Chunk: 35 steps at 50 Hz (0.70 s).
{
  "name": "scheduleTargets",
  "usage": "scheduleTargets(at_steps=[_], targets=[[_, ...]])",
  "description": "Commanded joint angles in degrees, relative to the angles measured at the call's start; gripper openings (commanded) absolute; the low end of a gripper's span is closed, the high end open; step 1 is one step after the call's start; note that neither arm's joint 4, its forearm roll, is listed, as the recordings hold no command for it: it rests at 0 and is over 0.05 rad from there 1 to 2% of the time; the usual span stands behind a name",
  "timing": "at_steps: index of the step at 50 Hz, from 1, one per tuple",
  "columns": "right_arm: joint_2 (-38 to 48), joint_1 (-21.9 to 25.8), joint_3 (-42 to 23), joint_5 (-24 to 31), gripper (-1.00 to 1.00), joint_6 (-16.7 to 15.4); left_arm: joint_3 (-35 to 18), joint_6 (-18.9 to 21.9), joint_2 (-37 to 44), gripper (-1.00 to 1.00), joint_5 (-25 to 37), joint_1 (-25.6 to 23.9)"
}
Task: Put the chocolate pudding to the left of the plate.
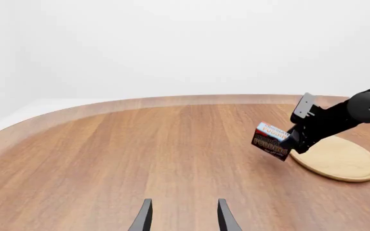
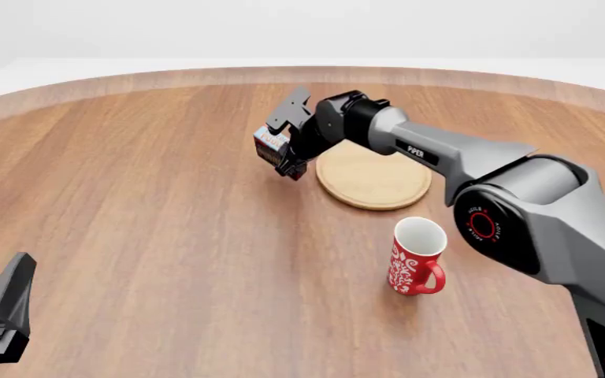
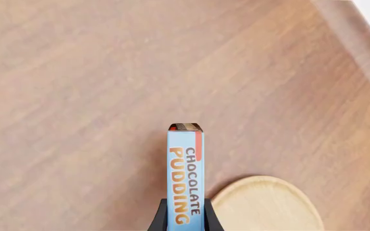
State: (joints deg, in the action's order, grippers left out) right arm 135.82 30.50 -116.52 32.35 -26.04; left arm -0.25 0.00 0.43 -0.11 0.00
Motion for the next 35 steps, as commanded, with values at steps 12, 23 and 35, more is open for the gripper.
scheduleTargets(at_steps=[12,23,35], targets=[[0.87,0.42,0.05,-0.20,-1.00,1.12,0.00,0.00,0.00,1.00,0.00,0.00],[0.45,0.81,0.70,-0.38,-1.00,1.52,0.00,0.00,0.00,1.00,0.00,0.00],[0.16,1.13,1.09,-0.65,-1.00,1.76,0.00,0.00,0.00,1.00,0.00,0.00]])
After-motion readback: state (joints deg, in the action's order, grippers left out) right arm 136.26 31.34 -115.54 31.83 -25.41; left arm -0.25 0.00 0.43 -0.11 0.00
